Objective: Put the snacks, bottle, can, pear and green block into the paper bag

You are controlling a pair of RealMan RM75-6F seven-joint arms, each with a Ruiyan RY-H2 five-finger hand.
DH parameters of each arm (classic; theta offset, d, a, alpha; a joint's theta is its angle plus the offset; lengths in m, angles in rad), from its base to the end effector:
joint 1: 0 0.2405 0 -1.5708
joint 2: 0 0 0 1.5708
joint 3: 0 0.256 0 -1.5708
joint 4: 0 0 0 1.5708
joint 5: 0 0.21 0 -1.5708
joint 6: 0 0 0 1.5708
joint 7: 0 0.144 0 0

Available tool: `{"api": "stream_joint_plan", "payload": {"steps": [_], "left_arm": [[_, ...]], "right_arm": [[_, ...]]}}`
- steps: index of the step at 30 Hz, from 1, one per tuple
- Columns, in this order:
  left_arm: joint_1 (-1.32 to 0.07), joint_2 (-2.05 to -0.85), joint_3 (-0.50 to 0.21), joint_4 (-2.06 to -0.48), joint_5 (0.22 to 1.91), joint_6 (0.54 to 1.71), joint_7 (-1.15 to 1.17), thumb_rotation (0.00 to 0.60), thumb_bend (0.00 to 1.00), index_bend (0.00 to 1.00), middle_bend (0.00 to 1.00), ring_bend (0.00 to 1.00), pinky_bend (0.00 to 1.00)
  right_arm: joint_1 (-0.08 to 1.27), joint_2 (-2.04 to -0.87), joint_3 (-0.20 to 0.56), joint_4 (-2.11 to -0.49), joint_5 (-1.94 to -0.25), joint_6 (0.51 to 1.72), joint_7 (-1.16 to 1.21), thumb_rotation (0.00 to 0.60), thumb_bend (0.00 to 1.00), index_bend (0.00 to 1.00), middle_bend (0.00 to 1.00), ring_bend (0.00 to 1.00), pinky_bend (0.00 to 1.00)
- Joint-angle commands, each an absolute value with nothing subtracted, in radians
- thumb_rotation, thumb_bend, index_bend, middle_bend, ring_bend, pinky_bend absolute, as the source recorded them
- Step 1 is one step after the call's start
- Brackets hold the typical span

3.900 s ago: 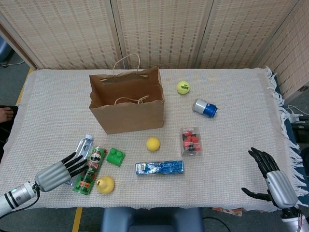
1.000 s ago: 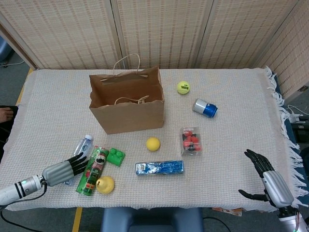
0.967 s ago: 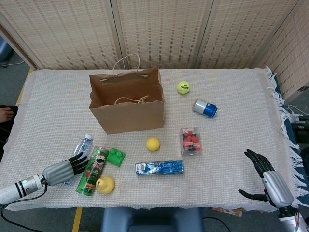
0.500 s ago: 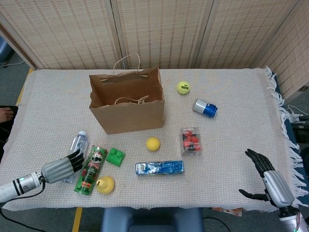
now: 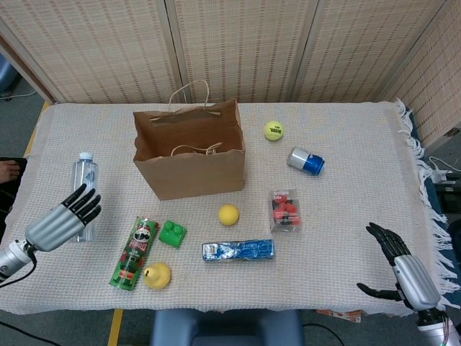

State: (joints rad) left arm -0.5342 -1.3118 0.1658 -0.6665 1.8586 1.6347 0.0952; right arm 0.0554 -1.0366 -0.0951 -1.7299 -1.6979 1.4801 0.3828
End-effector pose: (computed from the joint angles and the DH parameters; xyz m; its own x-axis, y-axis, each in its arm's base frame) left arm -0.3062 0.3091 0.1691 0.8141 -0.4756 0.3333 0.0567 -0.5060 -0.8606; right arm -0.2844 -0.1369 0.1459 0.0070 -0.2112 0.9774 -0.9959 -0.0902 -0.0123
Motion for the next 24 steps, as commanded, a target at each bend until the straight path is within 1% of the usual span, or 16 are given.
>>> {"api": "stream_joint_plan", "payload": {"steps": [1,6,7,11,17,21,24], "left_arm": [[-0.546,-1.27,0.015,-0.831,1.738,1.711,0.057,0.6,0.68,0.74,0.73,0.66,0.83],[-0.611,-1.222,-0.087,-1.011,1.7,1.714,0.109,0.6,0.68,0.74,0.72,0.66,0.82],[-0.624,-1.216,-0.114,-1.06,1.683,1.708,0.121,0.6,0.68,0.73,0.71,0.65,0.81],[-0.668,-1.211,-0.185,-1.196,1.648,1.677,0.175,0.6,0.68,0.72,0.7,0.64,0.8],[-0.751,-1.225,-0.22,-1.303,1.661,1.572,0.257,0.6,0.68,0.72,0.69,0.64,0.8],[-0.793,-1.221,-0.229,-1.404,1.63,1.466,0.197,0.6,0.68,0.7,0.68,0.62,0.8],[-0.815,-1.195,-0.244,-1.534,1.552,1.357,0.111,0.6,0.68,0.7,0.68,0.62,0.81]], "right_arm": [[0.055,-1.037,-0.096,-1.73,-1.701,1.482,0.381,0.6,0.0,0.0,0.0,0.0,0.0],[0.055,-1.039,-0.097,-1.727,-1.706,1.484,0.377,0.6,0.0,0.0,0.0,0.0,0.0],[0.055,-1.039,-0.098,-1.727,-1.706,1.483,0.377,0.6,0.0,0.0,0.0,0.0,0.0],[0.057,-1.038,-0.096,-1.726,-1.702,1.48,0.381,0.6,0.0,0.0,0.0,0.0,0.0],[0.062,-1.033,-0.098,-1.724,-1.7,1.47,0.39,0.6,0.0,0.0,0.0,0.0,0.0],[0.063,-1.029,-0.1,-1.723,-1.7,1.468,0.401,0.6,0.0,0.0,0.0,0.0,0.0],[0.066,-1.027,-0.101,-1.725,-1.7,1.464,0.405,0.6,0.0,0.0,0.0,0.0,0.0]]}}
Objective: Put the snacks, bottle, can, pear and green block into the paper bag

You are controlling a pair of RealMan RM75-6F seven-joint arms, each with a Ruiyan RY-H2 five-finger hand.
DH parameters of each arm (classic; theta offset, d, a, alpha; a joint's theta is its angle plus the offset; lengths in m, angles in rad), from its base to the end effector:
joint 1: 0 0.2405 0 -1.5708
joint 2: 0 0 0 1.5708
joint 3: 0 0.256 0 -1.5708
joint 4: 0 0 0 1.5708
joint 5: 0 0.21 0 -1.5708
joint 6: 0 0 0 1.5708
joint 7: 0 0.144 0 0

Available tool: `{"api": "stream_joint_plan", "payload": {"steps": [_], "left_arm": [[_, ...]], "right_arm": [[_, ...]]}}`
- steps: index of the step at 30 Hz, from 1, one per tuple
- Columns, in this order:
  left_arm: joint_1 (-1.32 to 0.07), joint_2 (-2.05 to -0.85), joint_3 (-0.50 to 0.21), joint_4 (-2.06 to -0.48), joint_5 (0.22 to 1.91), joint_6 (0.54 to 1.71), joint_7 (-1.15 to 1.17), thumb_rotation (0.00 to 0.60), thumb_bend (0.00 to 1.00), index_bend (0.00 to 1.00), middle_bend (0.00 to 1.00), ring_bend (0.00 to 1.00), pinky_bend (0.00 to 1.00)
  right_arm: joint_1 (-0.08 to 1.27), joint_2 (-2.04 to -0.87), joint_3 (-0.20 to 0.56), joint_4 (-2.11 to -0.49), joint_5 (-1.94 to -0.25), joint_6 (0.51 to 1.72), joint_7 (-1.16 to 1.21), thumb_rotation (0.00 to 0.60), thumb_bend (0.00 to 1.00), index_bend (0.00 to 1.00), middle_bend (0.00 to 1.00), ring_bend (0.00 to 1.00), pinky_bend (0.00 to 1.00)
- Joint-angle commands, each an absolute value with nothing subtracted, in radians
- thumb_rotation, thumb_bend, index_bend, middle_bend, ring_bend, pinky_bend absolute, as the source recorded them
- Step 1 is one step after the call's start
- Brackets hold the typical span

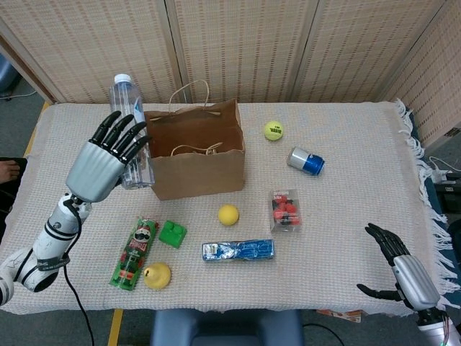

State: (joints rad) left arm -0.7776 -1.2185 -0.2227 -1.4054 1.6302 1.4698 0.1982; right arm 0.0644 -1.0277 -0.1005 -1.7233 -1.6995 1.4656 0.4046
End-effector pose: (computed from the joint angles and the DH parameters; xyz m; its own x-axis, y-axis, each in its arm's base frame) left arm -0.1036 0.3668 0.1643 0.3840 -0.5469 0.7439 0.5356 -0.5243 -0.6619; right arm -0.2864 -0.1380 0.1464 0.0036 -0.2306 0.9730 -0.9960 -0.0881 -0.0172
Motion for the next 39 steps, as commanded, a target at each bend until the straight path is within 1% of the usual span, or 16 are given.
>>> {"api": "stream_joint_plan", "payload": {"steps": [1,5,8,15,18,22,24,25,26,27,28,29,31,32,35,39], "left_arm": [[-0.822,-1.179,-0.253,-1.586,1.521,1.318,0.091,0.6,0.68,0.71,0.68,0.62,0.81],[-0.842,-1.141,-0.282,-1.707,1.414,1.212,0.078,0.6,0.67,0.71,0.68,0.62,0.81],[-0.855,-1.136,-0.306,-1.758,1.346,1.17,0.089,0.6,0.67,0.71,0.68,0.62,0.81],[-0.921,-1.191,-0.352,-1.749,1.225,1.088,0.151,0.6,0.67,0.71,0.68,0.62,0.81],[-0.954,-1.204,-0.366,-1.748,1.146,1.032,0.179,0.6,0.66,0.7,0.67,0.61,0.8],[-1.008,-1.151,-0.367,-1.78,0.988,0.898,0.256,0.6,0.66,0.68,0.65,0.6,0.79],[-1.029,-1.144,-0.364,-1.78,0.941,0.88,0.294,0.6,0.64,0.66,0.64,0.59,0.77],[-1.041,-1.148,-0.364,-1.778,0.913,0.883,0.314,0.6,0.62,0.63,0.6,0.55,0.74],[-1.048,-1.154,-0.364,-1.778,0.892,0.886,0.327,0.6,0.57,0.56,0.53,0.49,0.68],[-1.056,-1.16,-0.364,-1.779,0.872,0.891,0.338,0.6,0.52,0.46,0.41,0.39,0.6],[-1.065,-1.168,-0.364,-1.781,0.85,0.898,0.353,0.6,0.49,0.38,0.32,0.31,0.54],[-1.072,-1.174,-0.362,-1.781,0.843,0.905,0.366,0.6,0.45,0.25,0.17,0.17,0.44],[-1.082,-1.192,-0.356,-1.777,0.863,0.939,0.396,0.6,0.41,0.12,0.04,0.03,0.32],[-1.082,-1.203,-0.357,-1.777,0.874,0.955,0.396,0.6,0.4,0.07,0.01,0.01,0.27],[-1.078,-1.231,-0.366,-1.778,0.899,0.999,0.381,0.6,0.39,0.0,0.0,0.0,0.18],[-1.076,-1.241,-0.373,-1.783,0.903,1.023,0.375,0.6,0.38,0.0,0.0,0.0,0.16]], "right_arm": [[0.066,-1.026,-0.101,-1.726,-1.699,1.463,0.405,0.6,0.0,0.0,0.0,0.0,0.0],[0.067,-1.026,-0.102,-1.727,-1.7,1.461,0.402,0.6,0.0,0.0,0.0,0.0,0.0],[0.067,-1.026,-0.102,-1.729,-1.698,1.461,0.4,0.6,0.0,0.0,0.0,0.0,0.0],[0.066,-1.027,-0.104,-1.732,-1.7,1.458,0.386,0.6,0.0,0.0,0.0,0.0,0.0],[0.066,-1.025,-0.104,-1.733,-1.699,1.46,0.388,0.6,0.0,0.0,0.0,0.0,0.0],[0.067,-1.02,-0.101,-1.732,-1.689,1.457,0.4,0.6,0.0,0.0,0.0,0.0,0.0],[0.069,-1.018,-0.101,-1.732,-1.687,1.453,0.404,0.6,0.0,0.0,0.0,0.0,0.0],[0.071,-1.017,-0.1,-1.732,-1.686,1.451,0.406,0.6,0.0,0.0,0.0,0.0,0.0],[0.071,-1.016,-0.1,-1.733,-1.686,1.449,0.407,0.6,0.0,0.0,0.0,0.0,0.0],[0.072,-1.015,-0.101,-1.733,-1.686,1.447,0.408,0.6,0.0,0.0,0.0,0.0,0.0],[0.073,-1.014,-0.103,-1.734,-1.687,1.445,0.408,0.6,0.0,0.0,0.0,0.0,0.0],[0.073,-1.014,-0.103,-1.732,-1.689,1.446,0.406,0.6,0.0,0.0,0.0,0.0,0.0],[0.071,-1.017,-0.101,-1.726,-1.694,1.454,0.397,0.6,0.0,0.0,0.0,0.0,0.0],[0.07,-1.018,-0.101,-1.725,-1.695,1.456,0.398,0.6,0.0,0.0,0.0,0.0,0.0],[0.07,-1.019,-0.101,-1.725,-1.693,1.455,0.398,0.6,0.0,0.0,0.0,0.0,0.0],[0.07,-1.019,-0.101,-1.726,-1.694,1.455,0.394,0.6,0.0,0.0,0.0,0.0,0.0]]}}
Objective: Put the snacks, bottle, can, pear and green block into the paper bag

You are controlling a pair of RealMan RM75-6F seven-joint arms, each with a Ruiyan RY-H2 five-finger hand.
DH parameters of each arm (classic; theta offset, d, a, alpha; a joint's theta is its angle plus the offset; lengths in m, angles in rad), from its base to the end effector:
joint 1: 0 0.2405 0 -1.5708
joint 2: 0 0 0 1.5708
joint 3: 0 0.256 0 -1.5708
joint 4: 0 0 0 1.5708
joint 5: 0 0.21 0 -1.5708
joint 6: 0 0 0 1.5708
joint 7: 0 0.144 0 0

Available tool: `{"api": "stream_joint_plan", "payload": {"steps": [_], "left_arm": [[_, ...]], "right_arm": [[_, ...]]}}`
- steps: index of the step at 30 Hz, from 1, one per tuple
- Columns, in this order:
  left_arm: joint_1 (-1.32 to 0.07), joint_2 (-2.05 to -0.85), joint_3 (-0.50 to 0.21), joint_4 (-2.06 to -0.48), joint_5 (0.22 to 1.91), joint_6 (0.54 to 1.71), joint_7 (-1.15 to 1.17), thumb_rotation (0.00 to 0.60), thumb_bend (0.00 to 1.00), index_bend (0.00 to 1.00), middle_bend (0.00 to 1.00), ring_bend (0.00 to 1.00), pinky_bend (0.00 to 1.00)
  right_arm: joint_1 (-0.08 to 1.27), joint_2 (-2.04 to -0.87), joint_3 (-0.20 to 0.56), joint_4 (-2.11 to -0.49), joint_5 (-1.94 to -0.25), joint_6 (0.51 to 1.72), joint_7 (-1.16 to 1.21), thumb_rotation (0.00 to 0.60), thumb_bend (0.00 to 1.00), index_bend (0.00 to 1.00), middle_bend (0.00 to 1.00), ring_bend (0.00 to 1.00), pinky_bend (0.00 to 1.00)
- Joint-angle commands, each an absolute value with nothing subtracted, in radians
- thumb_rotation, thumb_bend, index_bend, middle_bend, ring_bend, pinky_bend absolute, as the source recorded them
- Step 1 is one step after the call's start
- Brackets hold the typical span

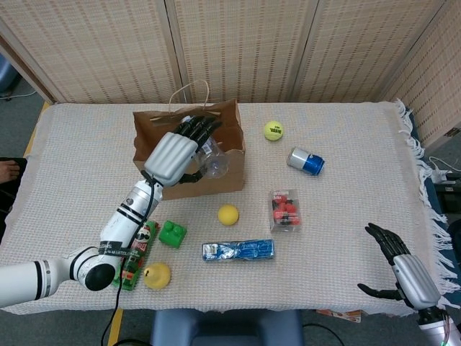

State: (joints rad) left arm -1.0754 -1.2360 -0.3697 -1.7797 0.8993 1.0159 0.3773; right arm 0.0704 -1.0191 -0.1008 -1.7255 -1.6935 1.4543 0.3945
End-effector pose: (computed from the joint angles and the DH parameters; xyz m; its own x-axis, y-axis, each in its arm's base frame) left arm 0.0131 0.3882 0.1021 0.3239 0.0174 0.9459 0.7982 -0.5417 -0.2634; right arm -0.2873 -0.1395 0.1476 0.0212 -0.2373 0.9712 -0.9963 -0.0864 0.0007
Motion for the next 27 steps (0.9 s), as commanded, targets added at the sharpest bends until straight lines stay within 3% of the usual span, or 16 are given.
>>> {"api": "stream_joint_plan", "payload": {"steps": [1,8,18,22,27], "left_arm": [[-1.077,-1.238,-0.371,-1.785,0.902,1.021,0.379,0.6,0.38,0.0,0.0,0.0,0.16],[-1.072,-1.219,-0.363,-1.799,0.88,1.026,0.4,0.6,0.38,0.0,0.0,0.0,0.15],[-0.953,-1.16,-0.341,-1.822,1.001,1.176,0.335,0.6,0.42,0.05,0.0,0.0,0.19],[-0.77,-1.02,-0.234,-1.83,1.212,1.281,0.189,0.6,0.42,0.08,0.0,0.0,0.2],[-0.634,-0.959,-0.097,-1.696,1.438,1.356,0.085,0.6,0.42,0.1,0.0,0.0,0.2]], "right_arm": [[0.07,-1.02,-0.101,-1.727,-1.695,1.455,0.393,0.6,0.0,0.0,0.0,0.0,0.0],[0.068,-1.022,-0.102,-1.725,-1.695,1.457,0.389,0.6,0.0,0.0,0.0,0.0,0.0],[0.067,-1.019,-0.099,-1.72,-1.689,1.459,0.397,0.6,0.0,0.0,0.0,0.0,0.0],[0.066,-1.022,-0.1,-1.719,-1.692,1.462,0.387,0.6,0.0,0.0,0.0,0.0,0.0],[0.063,-1.025,-0.1,-1.722,-1.69,1.462,0.373,0.6,0.0,0.0,0.0,0.0,0.0]]}}
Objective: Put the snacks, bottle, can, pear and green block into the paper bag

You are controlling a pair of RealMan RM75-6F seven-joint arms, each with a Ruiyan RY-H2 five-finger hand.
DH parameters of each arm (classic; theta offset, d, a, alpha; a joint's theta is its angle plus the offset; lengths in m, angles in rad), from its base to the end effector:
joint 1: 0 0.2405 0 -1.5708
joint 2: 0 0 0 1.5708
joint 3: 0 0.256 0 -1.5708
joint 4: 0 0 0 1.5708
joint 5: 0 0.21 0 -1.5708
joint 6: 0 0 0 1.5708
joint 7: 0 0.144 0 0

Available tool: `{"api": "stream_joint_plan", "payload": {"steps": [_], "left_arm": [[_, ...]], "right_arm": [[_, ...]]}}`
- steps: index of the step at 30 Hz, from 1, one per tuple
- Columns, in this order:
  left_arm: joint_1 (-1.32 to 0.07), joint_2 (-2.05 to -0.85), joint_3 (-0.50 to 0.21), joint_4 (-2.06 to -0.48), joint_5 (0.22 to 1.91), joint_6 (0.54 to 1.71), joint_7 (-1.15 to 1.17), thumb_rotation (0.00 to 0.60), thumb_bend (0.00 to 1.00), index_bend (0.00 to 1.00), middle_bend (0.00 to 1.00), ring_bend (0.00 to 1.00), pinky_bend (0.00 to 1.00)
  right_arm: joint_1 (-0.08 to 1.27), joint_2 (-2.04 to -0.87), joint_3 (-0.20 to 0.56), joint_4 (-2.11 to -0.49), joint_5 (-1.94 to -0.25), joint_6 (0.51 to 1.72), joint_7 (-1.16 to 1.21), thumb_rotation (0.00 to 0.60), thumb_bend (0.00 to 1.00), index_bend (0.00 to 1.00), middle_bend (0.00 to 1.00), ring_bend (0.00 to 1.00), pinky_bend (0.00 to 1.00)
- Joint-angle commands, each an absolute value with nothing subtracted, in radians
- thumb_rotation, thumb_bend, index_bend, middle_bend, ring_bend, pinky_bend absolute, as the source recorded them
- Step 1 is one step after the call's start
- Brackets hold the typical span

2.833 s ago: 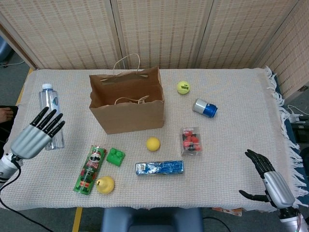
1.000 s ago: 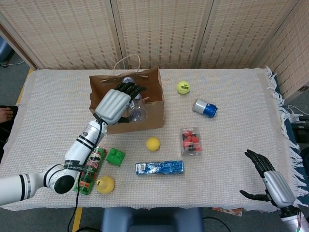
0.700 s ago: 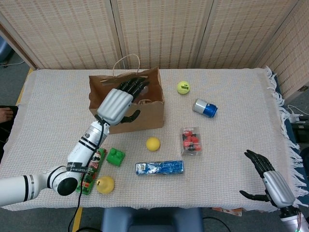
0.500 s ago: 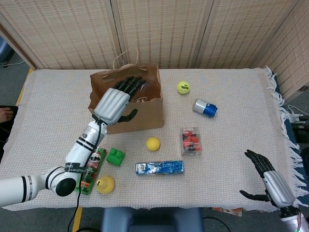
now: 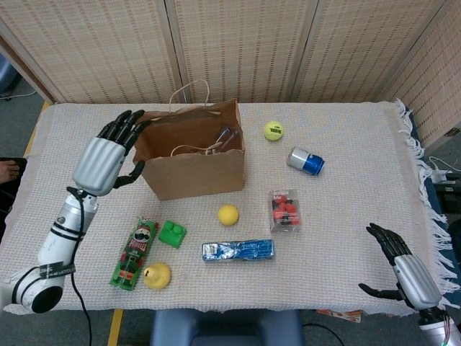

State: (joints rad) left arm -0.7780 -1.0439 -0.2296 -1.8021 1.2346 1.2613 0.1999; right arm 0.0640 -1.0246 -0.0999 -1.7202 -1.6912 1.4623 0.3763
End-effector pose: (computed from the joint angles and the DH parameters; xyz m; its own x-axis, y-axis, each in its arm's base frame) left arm -0.0985 0.3564 0.1709 0.3629 -0.1796 0.9144 0.8030 -0.4376 -0.4046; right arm -0.2886 -0.1382 0.1476 0.0369 -0.2274 0.9731 -0.9961 -0.0859 0.0177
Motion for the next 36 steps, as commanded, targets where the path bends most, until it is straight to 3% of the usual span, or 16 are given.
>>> {"api": "stream_joint_plan", "payload": {"steps": [1,9,17,22,36], "left_arm": [[-0.607,-0.959,-0.062,-1.638,1.501,1.378,0.068,0.6,0.42,0.1,0.0,0.0,0.21],[-0.521,-1.033,0.135,-1.224,1.873,1.473,0.081,0.6,0.42,0.1,0.0,0.0,0.2],[-0.586,-1.114,0.252,-1.056,2.183,1.46,0.221,0.6,0.42,0.08,0.0,0.0,0.19],[-0.64,-1.156,0.273,-1.079,2.267,1.393,0.286,0.6,0.42,0.06,0.0,0.0,0.17],[-0.71,-1.24,0.244,-1.13,2.24,1.237,0.337,0.6,0.42,0.03,0.0,0.0,0.15]], "right_arm": [[0.063,-1.026,-0.099,-1.723,-1.689,1.461,0.371,0.6,0.0,0.0,0.0,0.0,0.0],[0.066,-1.029,-0.103,-1.729,-1.69,1.448,0.351,0.6,0.0,0.0,0.0,0.0,0.0],[0.069,-1.03,-0.105,-1.734,-1.698,1.444,0.343,0.6,0.0,0.0,0.0,0.0,0.0],[0.07,-1.029,-0.106,-1.733,-1.699,1.445,0.35,0.6,0.0,0.0,0.0,0.0,0.0],[0.076,-1.016,-0.115,-1.735,-1.7,1.43,0.371,0.6,0.0,0.0,0.0,0.0,0.0]]}}
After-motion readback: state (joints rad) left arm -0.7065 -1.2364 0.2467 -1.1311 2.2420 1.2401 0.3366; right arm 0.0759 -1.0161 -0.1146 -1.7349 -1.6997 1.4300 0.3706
